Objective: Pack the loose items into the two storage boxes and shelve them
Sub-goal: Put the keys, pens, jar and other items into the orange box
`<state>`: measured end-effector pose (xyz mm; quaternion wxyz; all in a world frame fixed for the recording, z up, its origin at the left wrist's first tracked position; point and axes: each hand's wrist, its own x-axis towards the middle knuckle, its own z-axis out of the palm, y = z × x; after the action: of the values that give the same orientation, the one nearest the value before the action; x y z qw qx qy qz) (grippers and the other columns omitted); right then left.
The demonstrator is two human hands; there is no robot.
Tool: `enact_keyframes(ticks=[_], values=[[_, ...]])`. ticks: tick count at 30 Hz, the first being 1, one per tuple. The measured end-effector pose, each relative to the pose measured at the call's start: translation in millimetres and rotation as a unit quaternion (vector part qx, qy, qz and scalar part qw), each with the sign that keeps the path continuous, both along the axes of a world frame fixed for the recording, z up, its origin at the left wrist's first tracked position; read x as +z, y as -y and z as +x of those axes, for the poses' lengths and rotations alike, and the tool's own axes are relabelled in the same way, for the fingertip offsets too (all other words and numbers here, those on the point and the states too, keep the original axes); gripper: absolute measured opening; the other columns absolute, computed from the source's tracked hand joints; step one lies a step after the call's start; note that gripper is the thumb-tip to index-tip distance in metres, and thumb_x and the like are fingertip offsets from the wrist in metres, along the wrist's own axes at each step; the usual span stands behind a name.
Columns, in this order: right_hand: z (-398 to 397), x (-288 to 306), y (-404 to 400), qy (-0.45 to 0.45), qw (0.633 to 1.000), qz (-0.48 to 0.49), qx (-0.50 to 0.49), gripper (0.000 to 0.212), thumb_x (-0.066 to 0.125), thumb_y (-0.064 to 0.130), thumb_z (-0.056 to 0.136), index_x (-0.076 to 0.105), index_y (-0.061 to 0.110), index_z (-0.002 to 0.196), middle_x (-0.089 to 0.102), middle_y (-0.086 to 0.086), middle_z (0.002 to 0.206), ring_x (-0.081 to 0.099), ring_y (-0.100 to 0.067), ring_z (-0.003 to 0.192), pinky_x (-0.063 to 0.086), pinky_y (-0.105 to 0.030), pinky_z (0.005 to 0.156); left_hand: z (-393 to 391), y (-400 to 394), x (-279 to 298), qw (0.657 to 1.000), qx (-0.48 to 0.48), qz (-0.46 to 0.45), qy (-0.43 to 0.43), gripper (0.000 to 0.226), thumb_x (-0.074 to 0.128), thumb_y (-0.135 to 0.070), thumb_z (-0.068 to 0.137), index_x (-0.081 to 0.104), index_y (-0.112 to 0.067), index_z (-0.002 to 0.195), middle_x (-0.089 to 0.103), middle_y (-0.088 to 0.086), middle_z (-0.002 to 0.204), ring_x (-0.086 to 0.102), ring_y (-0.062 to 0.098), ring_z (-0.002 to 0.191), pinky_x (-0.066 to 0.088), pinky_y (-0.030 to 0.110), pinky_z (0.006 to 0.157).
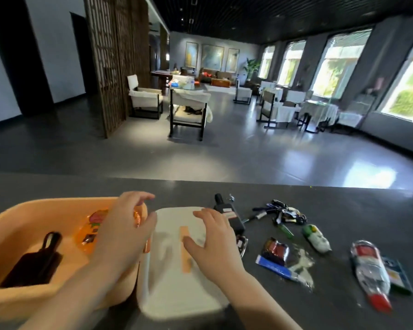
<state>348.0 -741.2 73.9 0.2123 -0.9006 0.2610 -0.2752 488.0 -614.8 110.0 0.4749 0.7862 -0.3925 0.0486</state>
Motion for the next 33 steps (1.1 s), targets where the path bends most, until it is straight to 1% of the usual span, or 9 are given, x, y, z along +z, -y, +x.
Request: enact_keyframes(ticks=[2,6,9,12,15,20,24,30,33], values=[[-34,-5,21,-0.025,0.999,-0.007,-0.035,0.053,0.06,0.039,0.081,0.046,0.029,0.131,0.042,0.015,0.136,0.032,-0.008,0.129,0.025,-0.022,0.103,-33,36,-8,0.999,-0.043,0.014,0.005,0.03,0.067,-0.018,0.081,0.058,-0.032,0.106,0.054,-0.017,0.104,0.048,-0.001,0.096,0.039,0.019,0.083],[-99,-15,62,-0.074,0.992,-0.019,-0.1,0.052,0.06,0.039,0.079,0.048,0.03,0.129,0.045,0.014,0.133,0.035,-0.01,0.126,0.029,-0.022,0.1,-77,104,-41,0.992,-0.087,0.074,-0.054,0.03,0.065,-0.023,0.08,0.054,-0.038,0.103,0.054,-0.018,0.11,0.051,0.004,0.101,0.041,0.026,0.086],[-140,-26,90,-0.107,0.986,0.008,-0.131,0.053,0.061,0.038,0.078,0.048,0.032,0.129,0.044,0.015,0.133,0.035,-0.01,0.126,0.031,-0.022,0.098,-91,152,-63,0.985,-0.083,0.129,-0.075,0.03,0.063,-0.023,0.077,0.058,-0.033,0.105,0.055,-0.011,0.113,0.052,0.01,0.102,0.04,0.027,0.08],[-166,-37,117,-0.143,0.979,0.021,-0.145,0.054,0.062,0.042,0.075,0.046,0.036,0.126,0.044,0.017,0.129,0.037,-0.009,0.126,0.032,-0.022,0.098,-92,198,-77,0.979,-0.058,0.175,-0.084,0.036,0.065,-0.029,0.074,0.058,-0.03,0.109,0.052,-0.005,0.116,0.052,0.016,0.108,0.045,0.029,0.083],[-171,-50,141,-0.166,0.975,0.05,-0.137,0.06,0.06,0.048,0.076,0.041,0.038,0.131,0.041,0.018,0.132,0.035,-0.008,0.129,0.033,-0.023,0.101,-87,239,-90,0.968,-0.01,0.241,-0.073,0.058,0.068,-0.045,0.07,0.049,-0.026,0.121,0.044,-0.002,0.125,0.046,0.02,0.116,0.043,0.031,0.087],[-154,-77,168,-0.175,0.972,0.101,-0.123,0.079,0.058,0.061,0.073,0.025,0.041,0.142,0.032,0.017,0.142,0.028,-0.012,0.133,0.028,-0.029,0.109,-78,283,-115,0.936,0.063,0.337,-0.077,0.103,0.064,-0.067,0.067,0.018,-0.017,0.145,0.022,0.01,0.146,0.027,0.028,0.133,0.033,0.032,0.105],[-143,-92,181,-0.18,0.973,0.076,-0.122,0.079,0.053,0.07,0.072,0.026,0.043,0.141,0.036,0.018,0.141,0.034,-0.009,0.13,0.023,-0.032,0.111,-72,296,-128,0.927,0.095,0.358,-0.065,0.096,0.066,-0.064,0.066,0.024,-0.019,0.139,0.025,0.01,0.14,0.028,0.028,0.129,0.032,0.031,0.102],[-133,-102,191,-0.16,0.977,0.074,-0.123,0.079,0.059,0.073,0.068,0.035,0.039,0.135,0.044,0.016,0.128,0.04,-0.01,0.118,0.029,-0.024,0.091,-73,302,-135,0.939,0.102,0.323,-0.06,0.084,0.069,-0.049,0.069,0.027,-0.023,0.138,0.027,0.009,0.142,0.027,0.028,0.128,0.03,0.033,0.103],[-133,-105,190,-0.14,0.977,0.084,-0.138,0.078,0.062,0.072,0.064,0.038,0.04,0.131,0.045,0.017,0.123,0.039,-0.008,0.114,0.028,-0.021,0.091,-72,301,-138,0.94,0.075,0.329,-0.051,0.086,0.069,-0.047,0.067,0.027,-0.027,0.139,0.031,0.006,0.14,0.028,0.027,0.127,0.031,0.033,0.101]])
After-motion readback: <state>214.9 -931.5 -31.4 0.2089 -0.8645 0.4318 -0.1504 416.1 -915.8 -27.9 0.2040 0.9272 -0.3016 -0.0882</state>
